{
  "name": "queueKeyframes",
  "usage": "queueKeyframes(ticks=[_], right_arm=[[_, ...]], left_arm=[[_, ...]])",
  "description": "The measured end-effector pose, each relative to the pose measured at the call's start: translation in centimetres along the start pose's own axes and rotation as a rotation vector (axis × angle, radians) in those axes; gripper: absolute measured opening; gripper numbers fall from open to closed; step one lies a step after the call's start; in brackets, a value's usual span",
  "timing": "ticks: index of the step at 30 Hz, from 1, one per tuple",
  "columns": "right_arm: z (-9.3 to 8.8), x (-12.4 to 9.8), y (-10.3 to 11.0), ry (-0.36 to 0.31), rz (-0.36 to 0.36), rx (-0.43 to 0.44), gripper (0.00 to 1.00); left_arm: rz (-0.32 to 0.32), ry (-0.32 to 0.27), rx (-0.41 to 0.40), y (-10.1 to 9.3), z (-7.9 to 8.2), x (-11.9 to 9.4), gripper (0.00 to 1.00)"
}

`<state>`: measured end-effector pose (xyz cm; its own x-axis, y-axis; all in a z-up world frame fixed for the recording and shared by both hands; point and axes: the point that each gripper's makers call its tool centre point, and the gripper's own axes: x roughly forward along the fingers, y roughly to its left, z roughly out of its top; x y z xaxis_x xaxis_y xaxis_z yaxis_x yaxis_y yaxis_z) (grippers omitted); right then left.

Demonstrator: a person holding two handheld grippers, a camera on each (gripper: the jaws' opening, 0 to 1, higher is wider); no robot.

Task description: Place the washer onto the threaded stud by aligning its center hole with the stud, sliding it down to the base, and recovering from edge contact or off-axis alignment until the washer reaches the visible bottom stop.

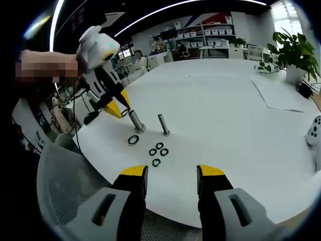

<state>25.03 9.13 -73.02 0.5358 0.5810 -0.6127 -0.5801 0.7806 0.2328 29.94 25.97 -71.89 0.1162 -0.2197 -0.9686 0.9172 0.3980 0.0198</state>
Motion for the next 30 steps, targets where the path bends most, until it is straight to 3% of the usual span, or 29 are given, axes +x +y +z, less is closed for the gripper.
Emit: queueKeyframes(ticks=[30], right_arm=[[0.3, 0.2, 0.1, 0.006, 0.017, -0.016, 0.41]], left_arm=[[0.009, 0.037, 0.002, 1.4, -0.1, 0.7, 0.18]])
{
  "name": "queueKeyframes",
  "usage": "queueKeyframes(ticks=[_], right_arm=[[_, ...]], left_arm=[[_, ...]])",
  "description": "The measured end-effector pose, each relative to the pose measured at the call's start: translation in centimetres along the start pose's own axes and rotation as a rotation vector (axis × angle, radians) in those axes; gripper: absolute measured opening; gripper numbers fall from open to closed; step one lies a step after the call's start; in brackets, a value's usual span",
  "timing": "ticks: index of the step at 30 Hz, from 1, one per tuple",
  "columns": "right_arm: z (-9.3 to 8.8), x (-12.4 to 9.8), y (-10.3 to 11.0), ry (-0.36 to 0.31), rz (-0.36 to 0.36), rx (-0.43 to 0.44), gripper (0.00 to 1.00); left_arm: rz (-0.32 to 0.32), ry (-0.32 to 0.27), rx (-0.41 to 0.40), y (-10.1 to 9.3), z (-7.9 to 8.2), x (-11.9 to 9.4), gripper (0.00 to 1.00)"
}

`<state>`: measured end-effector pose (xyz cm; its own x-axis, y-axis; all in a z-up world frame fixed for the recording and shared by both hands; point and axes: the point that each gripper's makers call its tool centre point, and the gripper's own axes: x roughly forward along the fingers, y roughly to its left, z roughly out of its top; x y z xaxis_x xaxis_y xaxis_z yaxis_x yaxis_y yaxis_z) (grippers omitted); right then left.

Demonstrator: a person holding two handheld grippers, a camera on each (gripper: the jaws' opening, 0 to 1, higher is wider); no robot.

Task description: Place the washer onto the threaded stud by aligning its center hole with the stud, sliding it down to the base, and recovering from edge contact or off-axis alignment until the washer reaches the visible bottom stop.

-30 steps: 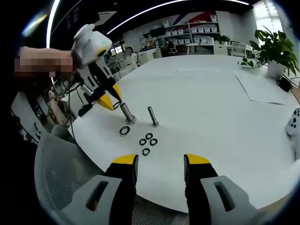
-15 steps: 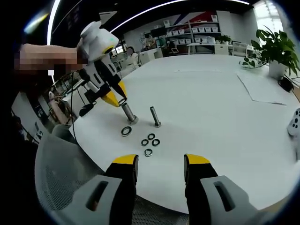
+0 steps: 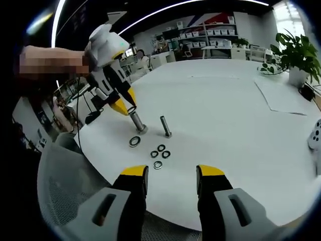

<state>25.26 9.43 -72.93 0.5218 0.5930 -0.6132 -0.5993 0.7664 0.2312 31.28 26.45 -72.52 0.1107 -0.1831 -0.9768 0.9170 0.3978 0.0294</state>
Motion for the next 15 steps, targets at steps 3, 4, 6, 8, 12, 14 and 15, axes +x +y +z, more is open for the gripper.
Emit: queueKeyframes(ticks=[3, 4, 6, 8, 12, 14, 15], right_arm=[[-0.07, -0.05, 0.06, 0.002, -0.001, 0.001, 0.41], [-0.07, -0.07, 0.05, 0.002, -0.001, 0.000, 0.41], [-0.05, -0.07, 0.02, 0.002, -0.001, -0.001, 0.41], [-0.04, -0.09, 0.01, 0.002, -0.002, -0.001, 0.41], [-0.04, -0.10, -0.01, 0.003, -0.002, -0.002, 0.41], [-0.03, -0.11, 0.00, 0.003, -0.001, -0.003, 0.41], [-0.03, -0.12, -0.02, 0.003, -0.002, -0.003, 0.41]], left_arm=[[0.000, 0.000, -0.002, 0.02, -0.05, 0.04, 0.18], [0.000, 0.000, -0.002, 0.05, -0.05, 0.05, 0.18], [0.000, 0.002, 0.000, 0.08, -0.09, 0.09, 0.18], [0.000, 0.002, -0.002, 0.08, -0.08, 0.08, 0.18], [0.004, 0.008, -0.003, 0.24, -0.21, 0.21, 0.18], [0.001, 0.012, -0.007, 0.22, -0.33, 0.26, 0.18], [-0.001, 0.012, -0.008, 0.20, -0.35, 0.27, 0.18]])
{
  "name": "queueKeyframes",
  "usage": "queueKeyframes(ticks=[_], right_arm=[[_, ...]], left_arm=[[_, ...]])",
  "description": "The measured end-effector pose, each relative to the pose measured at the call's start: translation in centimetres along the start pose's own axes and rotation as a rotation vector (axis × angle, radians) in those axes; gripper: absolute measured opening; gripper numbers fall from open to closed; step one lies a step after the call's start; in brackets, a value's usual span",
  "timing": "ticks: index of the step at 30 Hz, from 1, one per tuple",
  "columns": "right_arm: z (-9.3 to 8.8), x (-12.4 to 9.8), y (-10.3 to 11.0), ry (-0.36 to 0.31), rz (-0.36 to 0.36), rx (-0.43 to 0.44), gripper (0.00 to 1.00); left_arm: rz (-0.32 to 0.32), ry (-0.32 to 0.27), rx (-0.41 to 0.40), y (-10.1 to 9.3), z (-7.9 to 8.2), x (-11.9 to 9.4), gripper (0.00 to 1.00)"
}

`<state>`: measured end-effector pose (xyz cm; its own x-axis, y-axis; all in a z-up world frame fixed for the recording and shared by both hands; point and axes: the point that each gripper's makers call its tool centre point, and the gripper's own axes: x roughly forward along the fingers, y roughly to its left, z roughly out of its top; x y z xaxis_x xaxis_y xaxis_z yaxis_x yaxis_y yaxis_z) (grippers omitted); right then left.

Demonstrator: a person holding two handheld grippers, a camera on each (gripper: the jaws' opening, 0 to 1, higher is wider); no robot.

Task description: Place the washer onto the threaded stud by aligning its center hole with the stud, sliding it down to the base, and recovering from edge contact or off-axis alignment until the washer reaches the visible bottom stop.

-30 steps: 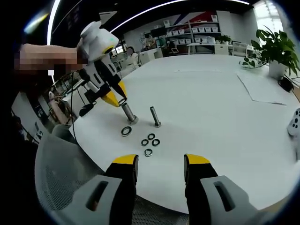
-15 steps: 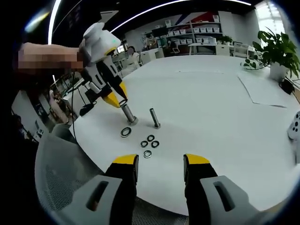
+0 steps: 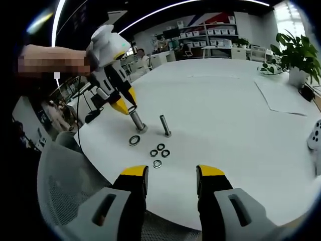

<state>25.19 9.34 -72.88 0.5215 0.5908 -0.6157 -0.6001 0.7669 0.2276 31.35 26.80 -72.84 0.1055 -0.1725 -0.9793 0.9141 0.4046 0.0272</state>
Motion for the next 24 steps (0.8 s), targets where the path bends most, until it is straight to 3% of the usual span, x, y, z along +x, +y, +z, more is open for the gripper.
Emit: queueKeyframes(ticks=[24], right_arm=[[-0.14, 0.33, 0.14, 0.002, 0.004, 0.008, 0.41]], left_arm=[[-0.040, 0.010, -0.014, -0.31, -0.15, 0.48, 0.18]])
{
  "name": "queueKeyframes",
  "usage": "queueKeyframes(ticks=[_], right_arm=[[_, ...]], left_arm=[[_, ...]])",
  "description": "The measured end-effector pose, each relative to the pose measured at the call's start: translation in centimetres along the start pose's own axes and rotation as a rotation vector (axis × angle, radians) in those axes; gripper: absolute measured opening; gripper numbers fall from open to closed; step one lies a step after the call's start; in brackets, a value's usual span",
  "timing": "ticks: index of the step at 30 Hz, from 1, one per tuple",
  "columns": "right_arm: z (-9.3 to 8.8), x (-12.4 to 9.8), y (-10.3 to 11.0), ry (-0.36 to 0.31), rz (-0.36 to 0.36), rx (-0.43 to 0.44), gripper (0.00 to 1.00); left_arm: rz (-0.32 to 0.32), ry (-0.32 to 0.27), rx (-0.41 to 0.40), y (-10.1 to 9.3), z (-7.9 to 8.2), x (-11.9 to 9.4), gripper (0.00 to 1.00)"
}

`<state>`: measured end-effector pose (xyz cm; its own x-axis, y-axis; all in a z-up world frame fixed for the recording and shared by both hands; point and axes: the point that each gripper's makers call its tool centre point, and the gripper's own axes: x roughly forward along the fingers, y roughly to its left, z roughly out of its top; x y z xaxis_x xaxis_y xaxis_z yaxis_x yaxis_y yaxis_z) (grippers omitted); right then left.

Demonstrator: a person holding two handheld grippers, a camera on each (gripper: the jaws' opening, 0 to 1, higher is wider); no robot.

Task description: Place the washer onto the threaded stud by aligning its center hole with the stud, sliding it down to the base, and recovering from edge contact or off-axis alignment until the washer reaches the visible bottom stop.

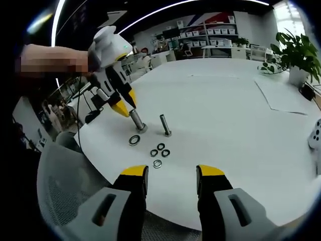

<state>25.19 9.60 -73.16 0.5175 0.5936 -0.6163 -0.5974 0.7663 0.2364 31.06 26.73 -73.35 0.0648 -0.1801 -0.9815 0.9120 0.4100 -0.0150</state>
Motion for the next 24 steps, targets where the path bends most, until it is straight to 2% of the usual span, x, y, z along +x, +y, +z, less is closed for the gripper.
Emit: queueKeyframes(ticks=[6, 24], right_arm=[[0.0, -0.1, -0.2, -0.002, -0.003, 0.007, 0.41], [0.0, 0.2, -0.6, -0.004, -0.005, 0.019, 0.41]], left_arm=[[0.000, 0.013, 0.015, 0.0, 0.4, 0.5, 0.18], [-0.001, 0.065, 0.050, -0.1, -0.2, 2.8, 0.18]])
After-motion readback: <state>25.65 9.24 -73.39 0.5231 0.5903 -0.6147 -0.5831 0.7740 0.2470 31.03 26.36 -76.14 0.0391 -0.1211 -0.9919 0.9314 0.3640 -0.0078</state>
